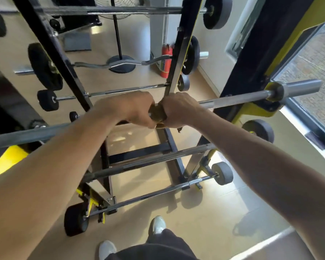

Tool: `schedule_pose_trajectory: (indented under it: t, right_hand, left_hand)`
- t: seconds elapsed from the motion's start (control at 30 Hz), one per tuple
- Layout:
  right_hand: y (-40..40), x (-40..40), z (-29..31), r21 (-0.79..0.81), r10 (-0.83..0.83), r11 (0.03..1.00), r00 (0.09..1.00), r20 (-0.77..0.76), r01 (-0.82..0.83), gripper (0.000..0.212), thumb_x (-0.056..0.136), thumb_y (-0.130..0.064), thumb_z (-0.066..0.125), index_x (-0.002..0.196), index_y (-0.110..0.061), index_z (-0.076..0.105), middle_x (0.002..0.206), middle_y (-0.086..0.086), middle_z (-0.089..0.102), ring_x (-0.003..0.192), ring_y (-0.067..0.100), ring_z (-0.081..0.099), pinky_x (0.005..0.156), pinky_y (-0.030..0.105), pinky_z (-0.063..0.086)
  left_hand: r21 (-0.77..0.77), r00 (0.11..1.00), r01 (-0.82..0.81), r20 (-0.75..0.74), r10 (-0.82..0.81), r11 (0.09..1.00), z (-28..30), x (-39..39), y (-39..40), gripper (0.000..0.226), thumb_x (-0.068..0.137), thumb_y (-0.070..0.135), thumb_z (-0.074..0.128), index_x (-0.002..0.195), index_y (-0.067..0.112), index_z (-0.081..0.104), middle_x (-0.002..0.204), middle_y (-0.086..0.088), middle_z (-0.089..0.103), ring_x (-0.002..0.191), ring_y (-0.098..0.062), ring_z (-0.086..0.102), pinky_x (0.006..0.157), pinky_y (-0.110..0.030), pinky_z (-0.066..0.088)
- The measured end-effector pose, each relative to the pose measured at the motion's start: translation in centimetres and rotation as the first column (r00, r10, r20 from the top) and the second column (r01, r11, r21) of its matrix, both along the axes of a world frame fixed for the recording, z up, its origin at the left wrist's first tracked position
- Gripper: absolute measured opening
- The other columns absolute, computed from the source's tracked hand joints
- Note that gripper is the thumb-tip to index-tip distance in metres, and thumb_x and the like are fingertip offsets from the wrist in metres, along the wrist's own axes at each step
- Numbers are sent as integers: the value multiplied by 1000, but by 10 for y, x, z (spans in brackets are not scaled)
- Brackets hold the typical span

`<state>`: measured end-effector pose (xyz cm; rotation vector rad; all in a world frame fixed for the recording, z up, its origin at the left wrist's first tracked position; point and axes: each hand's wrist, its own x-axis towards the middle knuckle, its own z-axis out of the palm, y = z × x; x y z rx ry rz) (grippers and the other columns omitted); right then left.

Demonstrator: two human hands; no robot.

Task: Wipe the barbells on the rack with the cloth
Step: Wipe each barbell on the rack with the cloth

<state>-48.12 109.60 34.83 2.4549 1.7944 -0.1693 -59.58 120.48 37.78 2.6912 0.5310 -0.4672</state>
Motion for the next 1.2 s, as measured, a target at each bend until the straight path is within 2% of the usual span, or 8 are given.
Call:
schedule_pose_trajectory:
  t: [0.13,0.37,0.63,0.8,0.9,1.0,1.1,1.2]
  right_hand:
    - [33,-43,-3,26,84,996,996,27,-85,24,90,-48,61,91,-25,56,64,-10,49,57,7,46,50,24,30]
    - [76,-103,-9,68,133,989,991,34,-135,22,89,-40,62,96,-19,62,63,-9,45,55,10,43,59,29,36]
    - [123,-178,-9,109,201,973,979,33,-203,22,91,-37,62,100,-18,64,75,-5,54,70,18,58,67,33,50]
    - [144,-214,-7,147,225,963,974,36,-227,22,93,-34,58,103,-15,65,84,1,61,74,20,59,70,34,51]
    - [157,-238,-10,196,228,952,972,54,-234,18,94,-27,56,104,-14,65,94,4,68,84,25,64,72,35,48]
    - [169,-263,-17,244,178,950,979,97,-197,13,93,-19,56,102,-17,65,96,2,68,89,25,66,74,36,49]
    - [170,-282,-29,357,18,933,996,84,-47,12,95,-14,53,101,-19,62,94,-2,67,88,21,64,69,33,41]
    - [166,-283,-44,455,2,888,990,143,-67,10,95,-14,51,103,-17,57,97,1,63,90,21,59,75,33,40]
  left_hand:
    - [-52,995,-42,86,47,998,4,-49,33,46,85,53,68,113,17,71,105,-2,72,94,-21,66,90,-44,54]
    - [-32,981,-103,162,107,994,-4,-112,63,24,92,32,69,110,17,74,92,-1,73,82,-19,67,83,-41,56]
    - [175,979,-187,117,168,967,-2,-176,92,18,92,29,68,100,13,73,83,-3,64,76,-21,60,67,-32,41]
    - [310,971,-225,147,187,924,-2,-211,108,22,89,33,71,98,14,72,83,-4,65,75,-21,62,65,-33,46]
    - [384,968,-238,166,187,892,-2,-231,117,21,84,31,75,83,13,66,79,-7,60,72,-23,58,63,-36,47]
    - [436,964,-245,203,171,866,-5,-246,123,27,84,20,75,71,16,52,75,-3,49,76,-19,49,66,-33,41]
    - [525,963,-228,245,111,820,-9,-255,122,6,87,13,69,85,10,64,85,-2,45,83,-18,40,72,-32,32]
    - [500,939,-283,319,130,819,-14,-257,115,12,83,8,72,93,2,69,96,-10,55,94,-28,48,81,-38,40]
